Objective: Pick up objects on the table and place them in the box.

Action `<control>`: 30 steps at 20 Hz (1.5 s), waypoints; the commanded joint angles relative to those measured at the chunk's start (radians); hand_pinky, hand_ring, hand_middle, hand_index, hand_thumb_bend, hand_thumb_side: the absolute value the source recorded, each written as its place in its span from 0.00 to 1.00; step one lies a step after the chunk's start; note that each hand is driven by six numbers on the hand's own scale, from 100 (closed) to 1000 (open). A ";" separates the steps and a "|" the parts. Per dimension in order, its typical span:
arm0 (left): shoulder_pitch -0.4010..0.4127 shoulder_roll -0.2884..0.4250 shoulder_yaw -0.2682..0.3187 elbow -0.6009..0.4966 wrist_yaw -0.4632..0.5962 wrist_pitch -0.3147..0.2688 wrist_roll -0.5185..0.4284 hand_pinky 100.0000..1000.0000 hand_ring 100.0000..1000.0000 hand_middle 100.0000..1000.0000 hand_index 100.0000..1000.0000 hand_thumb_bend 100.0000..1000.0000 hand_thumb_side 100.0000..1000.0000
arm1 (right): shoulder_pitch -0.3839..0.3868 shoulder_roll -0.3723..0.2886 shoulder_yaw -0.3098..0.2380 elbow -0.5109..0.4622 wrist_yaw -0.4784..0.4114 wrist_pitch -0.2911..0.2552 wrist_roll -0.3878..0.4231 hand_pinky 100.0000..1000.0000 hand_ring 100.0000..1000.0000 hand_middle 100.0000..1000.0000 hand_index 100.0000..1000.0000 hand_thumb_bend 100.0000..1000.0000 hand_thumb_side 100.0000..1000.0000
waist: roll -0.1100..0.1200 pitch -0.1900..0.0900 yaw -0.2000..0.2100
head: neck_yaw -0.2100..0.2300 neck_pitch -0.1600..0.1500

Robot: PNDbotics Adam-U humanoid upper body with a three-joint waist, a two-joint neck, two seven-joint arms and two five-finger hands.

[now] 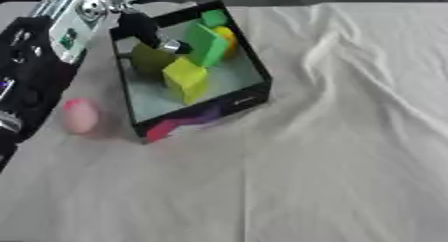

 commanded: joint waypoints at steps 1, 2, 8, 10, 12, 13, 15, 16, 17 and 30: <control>0.014 0.103 0.007 -0.120 0.104 0.019 -0.008 0.88 0.88 0.78 0.87 0.35 0.17 | -0.003 -0.032 -0.010 -0.016 0.000 -0.003 -0.004 0.85 0.72 0.75 0.85 0.00 0.56 | 0.006 -0.040 0.008 | -0.016 0.000; 0.041 0.147 0.003 -0.179 0.163 0.024 -0.026 0.87 0.87 0.77 0.87 0.31 0.18 | 0.001 -0.037 -0.012 -0.016 0.001 -0.004 -0.006 0.85 0.72 0.75 0.85 0.00 0.56 | 0.008 -0.041 0.013 | -0.022 0.004; 0.227 0.422 0.093 -0.524 0.524 0.061 -0.164 0.88 0.88 0.78 0.87 0.26 0.31 | 0.032 -0.056 -0.028 -0.012 0.008 -0.013 -0.023 0.85 0.72 0.75 0.84 0.00 0.56 | 0.005 -0.038 0.028 | -0.064 0.012; 0.287 0.485 0.131 -0.599 0.586 0.065 -0.193 0.88 0.88 0.77 0.88 0.26 0.36 | 0.040 -0.059 -0.031 -0.015 0.009 -0.018 -0.027 0.85 0.72 0.75 0.84 0.00 0.56 | -0.001 -0.036 0.033 | -0.073 0.013; 0.346 0.534 0.166 -0.660 0.632 0.063 -0.216 0.89 0.88 0.77 0.89 0.25 0.40 | 0.046 -0.063 -0.033 -0.021 0.008 -0.023 -0.030 0.85 0.72 0.75 0.84 0.00 0.55 | -0.006 -0.036 0.036 | -0.077 0.017; 0.376 0.554 0.183 -0.684 0.652 0.062 -0.225 0.89 0.88 0.78 0.88 0.24 0.43 | 0.049 -0.065 -0.035 -0.023 0.008 -0.024 -0.031 0.85 0.72 0.75 0.84 0.00 0.55 | -0.009 -0.036 0.037 | -0.077 0.019; 0.434 0.590 0.208 -0.717 0.680 0.061 -0.246 0.89 0.88 0.77 0.87 0.24 0.46 | 0.052 -0.068 -0.037 -0.026 0.007 -0.028 -0.035 0.85 0.72 0.75 0.84 0.00 0.55 | -0.012 -0.037 0.040 | -0.080 0.022; 0.457 0.604 0.209 -0.723 0.689 0.063 -0.263 0.89 0.88 0.77 0.86 0.23 0.48 | 0.053 -0.069 -0.038 -0.026 0.006 -0.029 -0.036 0.85 0.72 0.75 0.84 0.00 0.54 | -0.014 -0.037 0.041 | -0.083 0.024; 0.470 0.613 0.208 -0.722 0.695 0.067 -0.282 0.89 0.88 0.77 0.87 0.23 0.48 | 0.054 -0.070 -0.038 -0.026 0.005 -0.029 -0.038 0.85 0.72 0.75 0.84 0.00 0.55 | -0.015 -0.038 0.042 | -0.085 0.025; 0.500 0.599 0.101 -0.487 0.507 0.061 -0.427 0.91 0.90 0.77 0.85 0.45 0.70 | 0.052 -0.062 -0.035 -0.024 0.002 -0.025 -0.041 0.85 0.72 0.74 0.84 0.00 0.55 | -0.023 -0.034 0.031 | -0.077 0.005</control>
